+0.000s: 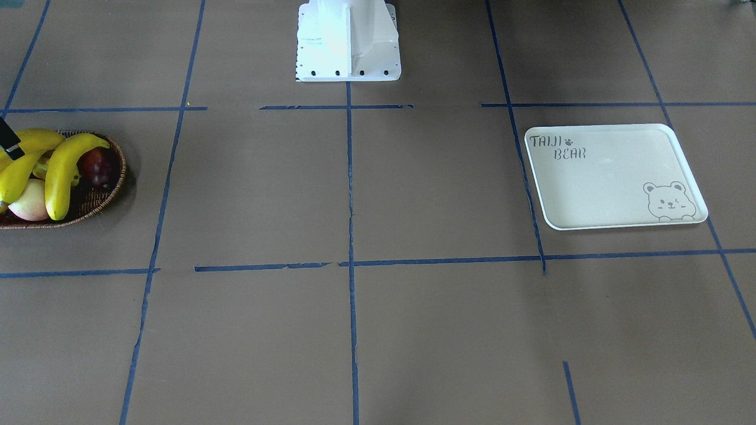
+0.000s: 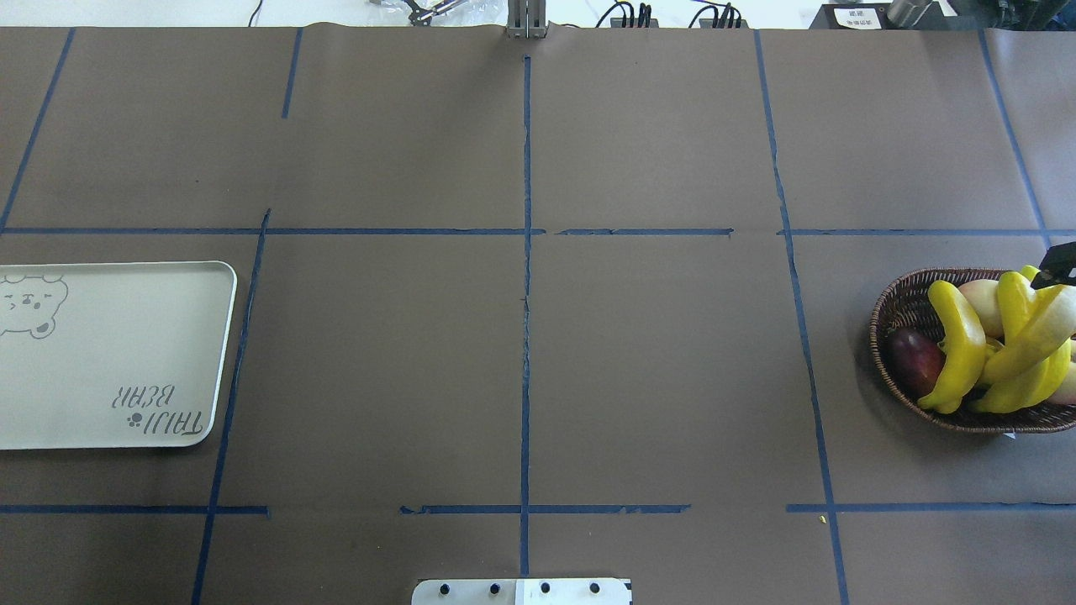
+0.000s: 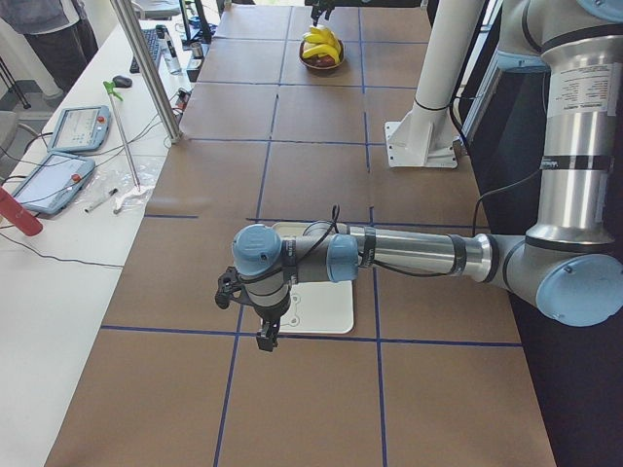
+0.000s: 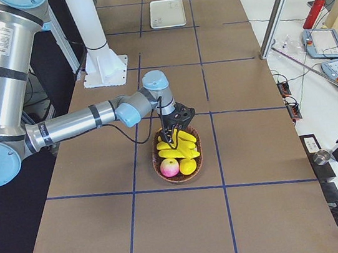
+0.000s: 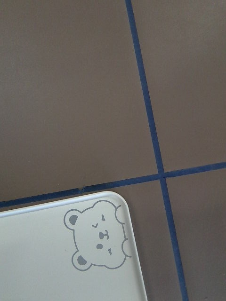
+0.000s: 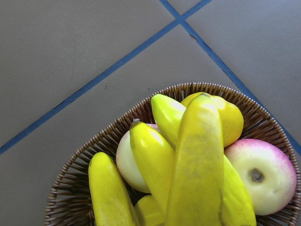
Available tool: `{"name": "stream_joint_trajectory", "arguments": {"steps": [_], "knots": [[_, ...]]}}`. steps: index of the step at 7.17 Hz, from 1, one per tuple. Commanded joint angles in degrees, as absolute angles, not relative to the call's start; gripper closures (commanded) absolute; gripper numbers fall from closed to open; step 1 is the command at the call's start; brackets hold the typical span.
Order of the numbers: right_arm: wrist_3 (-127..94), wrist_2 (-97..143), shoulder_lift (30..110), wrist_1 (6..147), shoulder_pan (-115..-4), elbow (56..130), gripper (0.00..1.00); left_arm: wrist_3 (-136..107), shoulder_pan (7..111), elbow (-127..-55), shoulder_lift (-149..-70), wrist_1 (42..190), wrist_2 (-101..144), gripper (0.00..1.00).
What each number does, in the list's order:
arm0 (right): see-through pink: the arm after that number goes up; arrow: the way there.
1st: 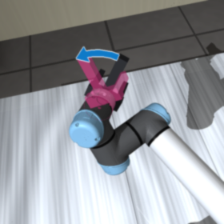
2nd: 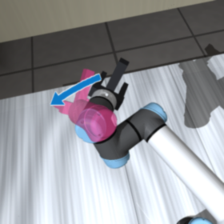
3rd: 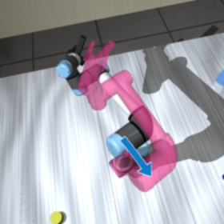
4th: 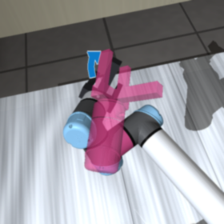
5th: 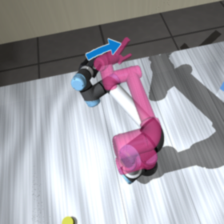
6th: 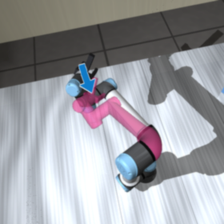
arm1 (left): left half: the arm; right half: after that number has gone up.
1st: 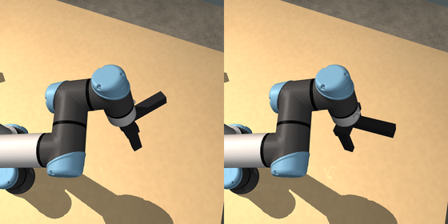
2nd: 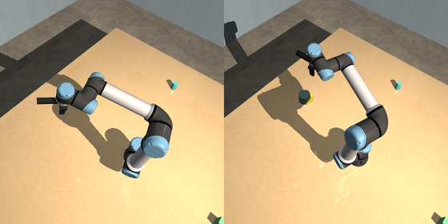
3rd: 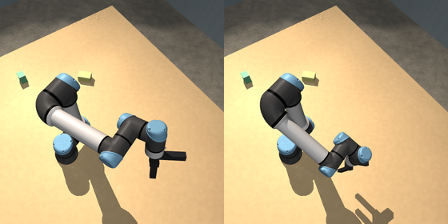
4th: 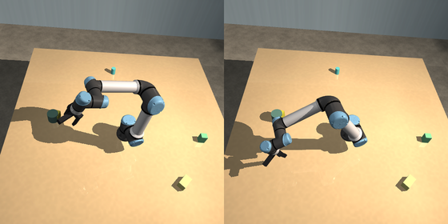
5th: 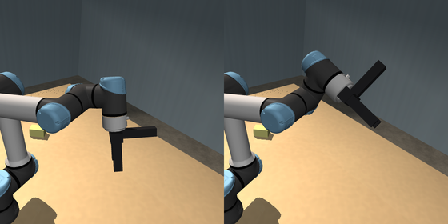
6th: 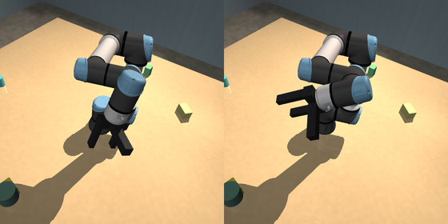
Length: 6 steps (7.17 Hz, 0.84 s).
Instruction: Transfer all bananas from basket to plate
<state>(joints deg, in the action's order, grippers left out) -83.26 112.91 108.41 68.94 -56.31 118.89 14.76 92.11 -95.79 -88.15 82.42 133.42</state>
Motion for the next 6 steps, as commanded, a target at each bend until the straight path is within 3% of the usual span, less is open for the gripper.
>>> {"name": "stream_joint_trajectory", "arguments": {"steps": [1, 4, 5, 6], "knots": [[-87.6, 110.4, 108.5, 68.8, -52.6, 118.9, 0.01, 14.8, 92.1, -95.9, -88.2, 82.4, 133.4, 0.00], [-89.0, 109.4, 110.1, 68.9, -51.0, 119.4, 0.02, 14.8, 92.1, -96.1, -88.2, 82.4, 133.4, 0.00], [-89.1, 109.4, 110.3, 69.2, -50.9, 119.4, 0.26, 14.8, 92.1, -96.1, -88.2, 82.4, 133.5, 0.00], [-89.0, 109.3, 110.5, 69.2, -50.9, 119.4, 0.62, 14.8, 92.1, -96.1, -88.2, 82.4, 133.5, 0.00]]}}
